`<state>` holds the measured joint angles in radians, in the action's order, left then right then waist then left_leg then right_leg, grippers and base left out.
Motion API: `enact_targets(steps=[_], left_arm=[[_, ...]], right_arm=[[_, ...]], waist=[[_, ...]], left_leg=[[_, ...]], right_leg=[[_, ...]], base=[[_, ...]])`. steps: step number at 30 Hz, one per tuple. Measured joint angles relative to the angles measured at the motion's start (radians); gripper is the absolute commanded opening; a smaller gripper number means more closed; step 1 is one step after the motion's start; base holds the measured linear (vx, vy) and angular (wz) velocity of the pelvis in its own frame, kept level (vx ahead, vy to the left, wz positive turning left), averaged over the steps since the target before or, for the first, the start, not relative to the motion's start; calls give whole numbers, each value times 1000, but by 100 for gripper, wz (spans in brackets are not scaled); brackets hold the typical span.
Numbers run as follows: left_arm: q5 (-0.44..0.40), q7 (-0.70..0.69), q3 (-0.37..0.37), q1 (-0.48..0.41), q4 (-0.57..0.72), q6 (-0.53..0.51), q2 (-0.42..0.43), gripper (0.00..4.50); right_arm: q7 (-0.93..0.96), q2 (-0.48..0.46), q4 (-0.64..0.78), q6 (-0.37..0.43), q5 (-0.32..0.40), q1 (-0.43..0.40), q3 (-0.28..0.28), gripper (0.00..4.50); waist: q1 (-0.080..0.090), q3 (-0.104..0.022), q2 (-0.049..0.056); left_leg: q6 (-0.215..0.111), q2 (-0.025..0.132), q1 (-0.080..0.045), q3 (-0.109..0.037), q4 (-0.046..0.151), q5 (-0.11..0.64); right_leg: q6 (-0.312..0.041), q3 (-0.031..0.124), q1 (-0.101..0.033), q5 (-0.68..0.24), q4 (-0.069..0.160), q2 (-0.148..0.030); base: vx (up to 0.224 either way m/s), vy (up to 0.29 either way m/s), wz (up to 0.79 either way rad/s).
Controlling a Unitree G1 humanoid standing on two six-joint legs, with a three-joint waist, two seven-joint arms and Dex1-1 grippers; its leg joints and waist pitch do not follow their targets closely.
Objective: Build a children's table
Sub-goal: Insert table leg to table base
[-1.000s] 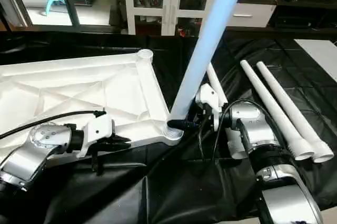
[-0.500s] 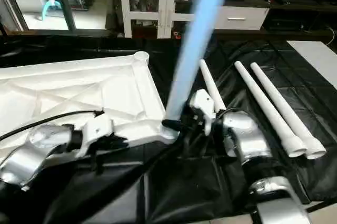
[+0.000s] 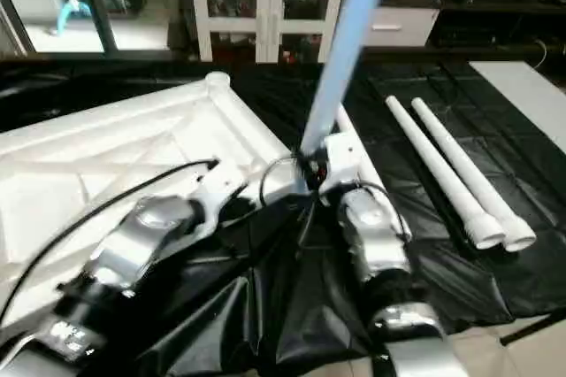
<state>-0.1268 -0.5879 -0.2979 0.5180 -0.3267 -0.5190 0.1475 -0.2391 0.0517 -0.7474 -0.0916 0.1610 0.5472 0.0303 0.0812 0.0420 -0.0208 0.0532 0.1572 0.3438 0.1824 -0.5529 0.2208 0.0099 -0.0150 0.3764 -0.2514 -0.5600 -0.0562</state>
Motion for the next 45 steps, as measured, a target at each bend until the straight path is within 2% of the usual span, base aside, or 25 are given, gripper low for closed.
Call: enact_targets(steps=[2,11,14,16,18,21,24,27,31,37,40,45], left_arm=[[0,8,0,4,0,-7,-3,0],[4,19,3,4,7,-16,5,0],[14,-33,1,-9,36,0,50,0],[18,-87,-8,-23,58,30,91,0],[42,-171,-19,-76,113,120,175,0],[60,-271,-10,-119,138,248,274,0],[96,-357,-6,-158,179,310,345,0],[134,-455,-9,-194,223,343,391,0],[166,-529,-28,-201,227,400,423,0],[179,-592,-52,-203,238,417,437,0],[176,-597,-55,-206,239,419,440,0],[171,-596,-59,-208,235,437,447,0]], right_arm=[[17,-7,0,1,5,2,3,188],[43,-22,0,10,3,13,12,188],[-36,-10,2,10,3,15,10,188],[-119,17,19,27,5,14,-2,188],[-317,103,55,58,19,10,-49,188],[-552,188,83,71,42,8,-82,188],[-762,273,111,70,43,16,-123,188],[-1016,362,112,59,69,27,-158,188],[-1208,426,112,76,103,29,-181,188],[-1363,460,100,83,106,43,-221,188],[-1373,460,86,38,106,43,-237,188],[-1361,451,73,-66,106,27,-238,188]], waist=[[3,0,0],[4,-1,0],[18,-1,1],[27,-1,3],[35,0,5],[39,-1,7],[38,0,10],[18,1,9],[-16,5,11],[-50,9,2],[-59,9,-3],[-59,7,-8]], left_leg=[[0,-1,5,-1,0,0],[0,-1,5,-3,1,0],[0,-1,7,-4,1,0],[0,-1,7,-4,2,0],[0,-1,10,-4,1,0],[-2,1,10,-4,6,2],[-1,7,13,-3,7,4],[-7,12,10,-3,6,5],[-7,16,6,1,6,5],[-7,29,-2,25,0,5],[-2,34,-10,30,0,5],[5,36,-13,32,1,8]], right_leg=[[0,0,1,0,0,0],[-1,-1,5,1,0,1],[-1,-1,7,1,0,1],[-3,-1,7,5,0,1],[-7,-1,6,18,0,1],[-10,-2,6,34,0,3],[-14,-3,7,30,0,7],[-22,-3,5,26,-1,13],[-26,-1,4,24,-2,15],[-35,0,4,17,-17,16],[-34,0,-1,16,-18,17],[-33,0,-4,14,-18,18]], base=[[0,0,0],[0,0,0],[0,0,0],[0,0,0],[29,-6,-1],[71,-34,2],[69,-32,-1],[61,-14,2],[34,-9,2],[0,0,0],[0,0,0],[0,0,0]])
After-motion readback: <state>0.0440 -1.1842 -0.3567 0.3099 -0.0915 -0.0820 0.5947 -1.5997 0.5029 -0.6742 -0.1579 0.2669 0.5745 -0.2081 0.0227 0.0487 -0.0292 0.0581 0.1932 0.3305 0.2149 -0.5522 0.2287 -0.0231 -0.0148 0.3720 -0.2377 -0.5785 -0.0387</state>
